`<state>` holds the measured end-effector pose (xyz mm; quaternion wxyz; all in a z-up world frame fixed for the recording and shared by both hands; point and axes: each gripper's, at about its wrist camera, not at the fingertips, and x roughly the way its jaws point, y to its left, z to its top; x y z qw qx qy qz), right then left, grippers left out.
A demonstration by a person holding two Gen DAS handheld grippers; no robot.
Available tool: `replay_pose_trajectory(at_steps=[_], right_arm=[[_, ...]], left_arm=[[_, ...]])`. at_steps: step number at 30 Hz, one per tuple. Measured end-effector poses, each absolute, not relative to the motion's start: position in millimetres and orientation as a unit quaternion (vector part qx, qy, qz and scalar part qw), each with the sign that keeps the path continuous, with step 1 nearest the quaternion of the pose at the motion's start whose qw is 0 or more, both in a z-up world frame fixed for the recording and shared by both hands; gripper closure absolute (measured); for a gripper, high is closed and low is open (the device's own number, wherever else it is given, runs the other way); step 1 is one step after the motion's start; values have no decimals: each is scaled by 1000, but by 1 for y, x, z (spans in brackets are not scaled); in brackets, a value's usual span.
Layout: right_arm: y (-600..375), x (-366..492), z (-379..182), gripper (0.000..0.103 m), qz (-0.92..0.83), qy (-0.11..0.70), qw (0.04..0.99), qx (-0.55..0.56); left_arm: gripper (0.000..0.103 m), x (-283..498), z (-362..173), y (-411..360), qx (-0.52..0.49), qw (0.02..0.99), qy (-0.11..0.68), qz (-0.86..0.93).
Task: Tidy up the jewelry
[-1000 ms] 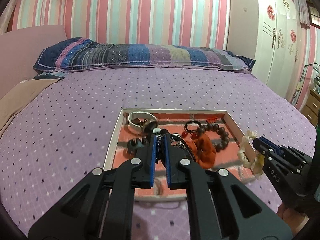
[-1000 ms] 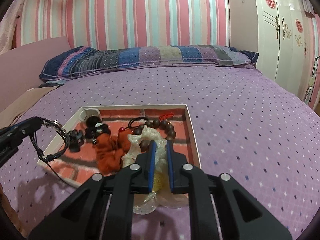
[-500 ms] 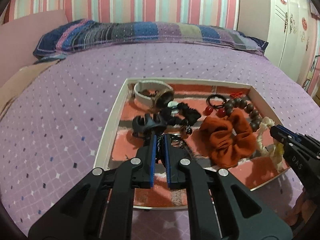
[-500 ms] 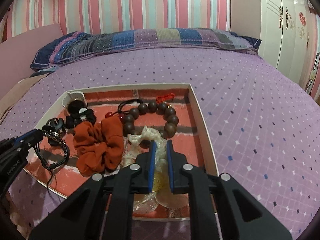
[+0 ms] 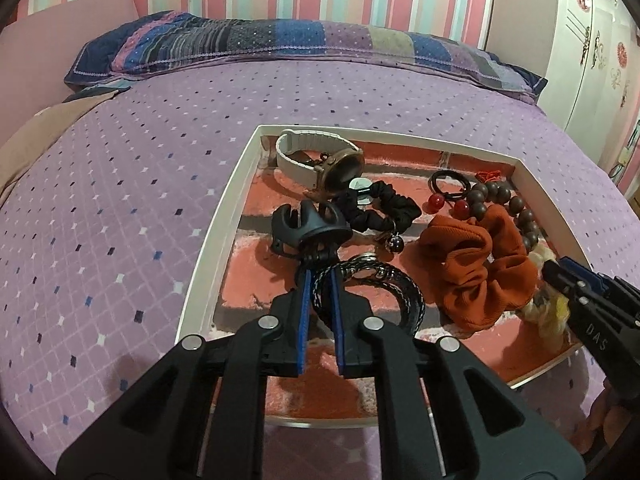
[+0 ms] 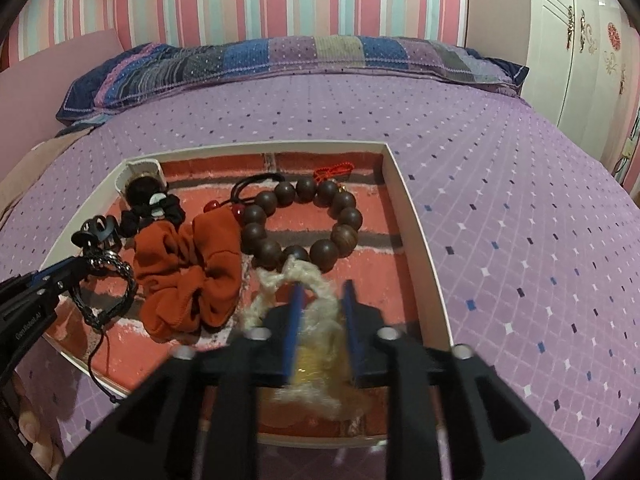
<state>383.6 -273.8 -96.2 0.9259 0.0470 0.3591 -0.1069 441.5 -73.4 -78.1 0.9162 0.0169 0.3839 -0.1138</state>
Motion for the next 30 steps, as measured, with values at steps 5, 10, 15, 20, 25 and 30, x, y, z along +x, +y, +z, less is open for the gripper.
replay_pose_trajectory(at_steps=[5, 10, 15, 20, 25, 30], right_arm=[[-277, 373, -84, 50, -107, 347, 930, 49], [-280, 352, -67, 33, -107, 327, 938, 50], [-273, 321, -69, 15, -101, 322, 940, 45], [-264, 284, -78, 7, -102, 315, 942, 48], [-262, 241, -80, 4, -113, 300, 945, 57], [-261, 197, -78, 4, -121, 274, 952, 60]], left_arm=[[65, 433, -69, -72, 23, 921, 374, -106], [35, 407, -45, -62, 16, 930, 352, -107], [6, 367, -25, -43, 7, 940, 326, -98], [5, 329, -25, -25, 1, 940, 328, -89], [5, 283, -37, -6, -7, 941, 331, -66], [5, 243, -39, 1, -18, 942, 327, -70]])
